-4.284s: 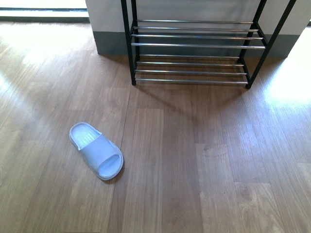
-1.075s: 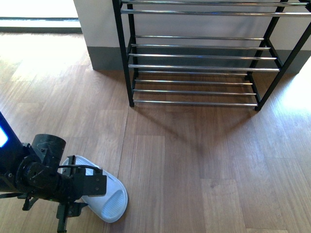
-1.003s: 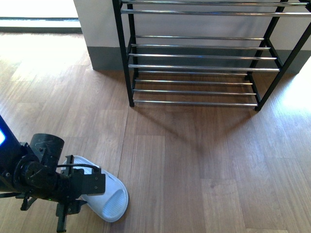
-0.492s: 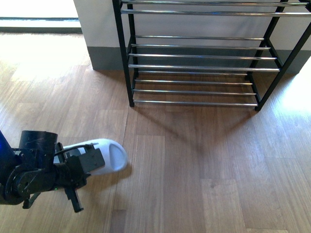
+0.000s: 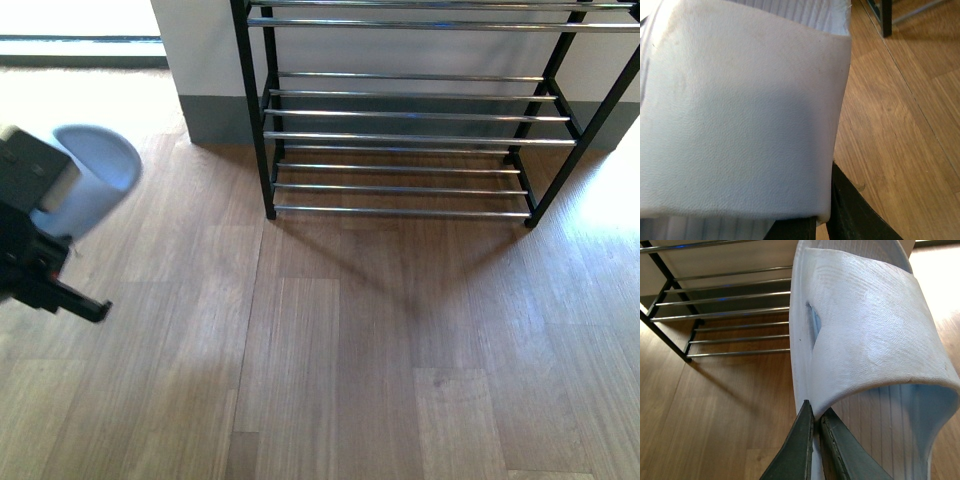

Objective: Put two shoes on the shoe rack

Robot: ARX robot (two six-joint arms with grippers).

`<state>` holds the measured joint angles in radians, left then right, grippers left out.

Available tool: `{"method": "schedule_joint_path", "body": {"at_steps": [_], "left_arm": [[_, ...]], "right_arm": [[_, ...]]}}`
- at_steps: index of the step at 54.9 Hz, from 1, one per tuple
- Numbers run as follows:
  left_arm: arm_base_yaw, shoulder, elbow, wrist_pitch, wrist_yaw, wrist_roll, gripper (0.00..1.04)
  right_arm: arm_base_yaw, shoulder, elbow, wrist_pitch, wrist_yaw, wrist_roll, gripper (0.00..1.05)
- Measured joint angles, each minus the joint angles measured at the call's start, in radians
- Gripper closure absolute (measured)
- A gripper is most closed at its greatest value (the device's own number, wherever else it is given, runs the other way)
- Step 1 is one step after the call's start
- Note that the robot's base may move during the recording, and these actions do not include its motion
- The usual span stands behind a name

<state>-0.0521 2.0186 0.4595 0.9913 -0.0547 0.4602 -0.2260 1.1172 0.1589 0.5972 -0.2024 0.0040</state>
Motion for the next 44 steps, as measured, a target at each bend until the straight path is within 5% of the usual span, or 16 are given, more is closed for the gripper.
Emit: {"method": "schedule_joint_path", "body": {"at_steps": [17,27,44], "left_arm": [[0.016,-0.791,-0.192,-0.45,-0.089,-0.195,1.03],[-0.052,-1.199,-0.258,-0.718,-0.244,-0.262,1.03],[-0.09,-1.331,-0.294,-0.769,-0.285,-0.277,1.03]], "right_arm": [[0.0,0.0,0.0,0.0,0.0,0.0,1.03],[0.0,0.0,0.0,0.0,0.0,0.0,1.03],[0.0,0.0,0.0,0.0,0.0,0.0,1.03]]}}
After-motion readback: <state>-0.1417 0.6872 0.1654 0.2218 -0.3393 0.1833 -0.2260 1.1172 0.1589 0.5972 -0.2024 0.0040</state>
